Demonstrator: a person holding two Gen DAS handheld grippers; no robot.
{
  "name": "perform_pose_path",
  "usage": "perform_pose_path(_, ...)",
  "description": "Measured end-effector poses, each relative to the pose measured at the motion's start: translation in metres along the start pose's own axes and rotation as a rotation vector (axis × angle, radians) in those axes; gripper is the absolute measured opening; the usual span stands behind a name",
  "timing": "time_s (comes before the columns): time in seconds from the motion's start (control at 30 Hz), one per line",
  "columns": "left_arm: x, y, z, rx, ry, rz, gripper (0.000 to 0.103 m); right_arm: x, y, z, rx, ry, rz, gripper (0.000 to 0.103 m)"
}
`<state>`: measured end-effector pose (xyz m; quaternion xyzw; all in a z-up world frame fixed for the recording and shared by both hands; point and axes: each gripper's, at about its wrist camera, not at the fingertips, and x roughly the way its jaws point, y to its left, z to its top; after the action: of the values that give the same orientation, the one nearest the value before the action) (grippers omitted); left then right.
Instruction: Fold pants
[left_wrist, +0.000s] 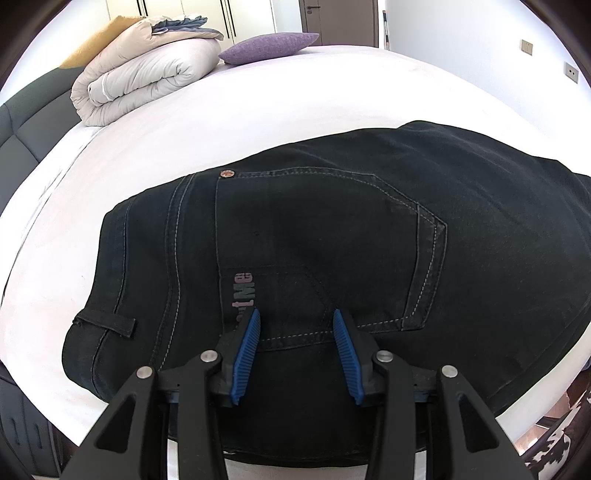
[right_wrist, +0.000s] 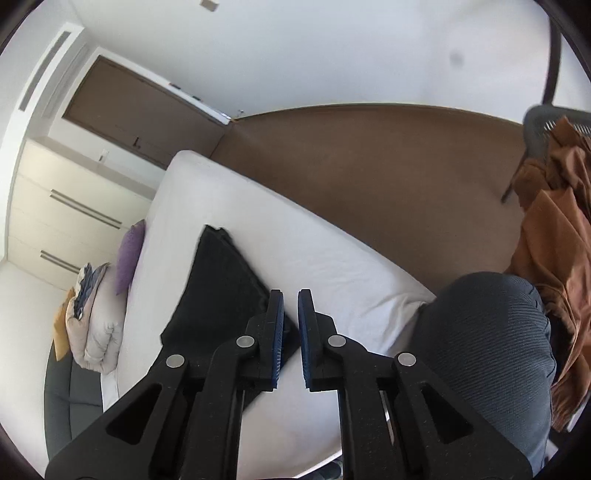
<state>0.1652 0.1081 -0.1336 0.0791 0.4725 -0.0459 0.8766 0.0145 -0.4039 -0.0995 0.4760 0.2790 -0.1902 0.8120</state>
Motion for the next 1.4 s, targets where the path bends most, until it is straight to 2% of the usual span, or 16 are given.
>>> perform_pose_path(0.07,0.0,0.002,-0.001,-0.005,-0.002,-0.003,0.045,0.009,0.033,-0.013,-0.069,0.109,0.129,0.008)
perform_pose_path(0.1,-0.001,0.003,-0.001,-0.006,-0.003,-0.004,0.045,0.019,0.05,-0.025,-0.09,0.181,0.209,0.013)
perform_pose_path(0.17,-0.002,0.004,-0.001,-0.008,-0.006,-0.006,0.045,0.043,0.084,-0.06,-0.111,0.353,0.36,0.036)
perform_pose_path(0.2,-0.002,0.004,-0.001,-0.008,-0.006,-0.006,0.045,0.055,0.099,-0.081,-0.118,0.425,0.403,0.063)
perform_pose_path(0.23,-0.002,0.004,-0.002,-0.007,-0.007,-0.005,0.045,0.066,0.112,-0.1,-0.124,0.472,0.433,0.069)
perform_pose_path(0.3,-0.002,0.004,-0.002,-0.005,-0.008,-0.003,0.045,0.087,0.13,-0.136,-0.152,0.595,0.466,0.069)
perform_pose_path(0.37,-0.002,0.004,-0.002,-0.007,-0.009,-0.005,0.045,0.109,0.137,-0.165,-0.132,0.707,0.448,0.067)
perform_pose_path(0.4,-0.002,0.004,-0.002,-0.008,-0.009,-0.005,0.045,0.119,0.137,-0.174,-0.102,0.754,0.44,0.064)
perform_pose_path(0.43,-0.002,0.004,-0.002,-0.009,-0.01,-0.005,0.045,0.129,0.137,-0.183,-0.064,0.8,0.441,0.056)
perform_pose_path(0.47,-0.002,0.004,-0.002,-0.009,-0.01,-0.004,0.045,0.137,0.137,-0.19,-0.029,0.837,0.449,0.054)
perform_pose_path(0.97,-0.002,0.004,-0.002,-0.008,-0.01,-0.004,0.045,0.176,0.122,-0.217,0.07,0.84,0.379,0.052)
perform_pose_path(1.17,-0.002,0.003,-0.001,-0.006,-0.01,-0.001,0.045,0.189,0.116,-0.219,0.165,0.822,0.374,0.049)
perform_pose_path(1.23,-0.002,0.003,-0.001,-0.006,-0.01,-0.001,0.045,0.191,0.116,-0.219,0.159,0.819,0.357,0.026)
perform_pose_path(1.27,-0.002,0.003,-0.001,-0.006,-0.01,-0.001,0.045,0.193,0.114,-0.22,0.158,0.819,0.347,0.02)
perform_pose_path(1.3,-0.002,0.003,-0.001,-0.005,-0.01,0.0,0.045,0.194,0.111,-0.22,0.168,0.82,0.341,0.01)
perform_pose_path(1.4,-0.002,0.001,0.0,-0.004,-0.01,0.002,0.045,0.194,0.109,-0.221,0.139,0.818,0.335,0.005)
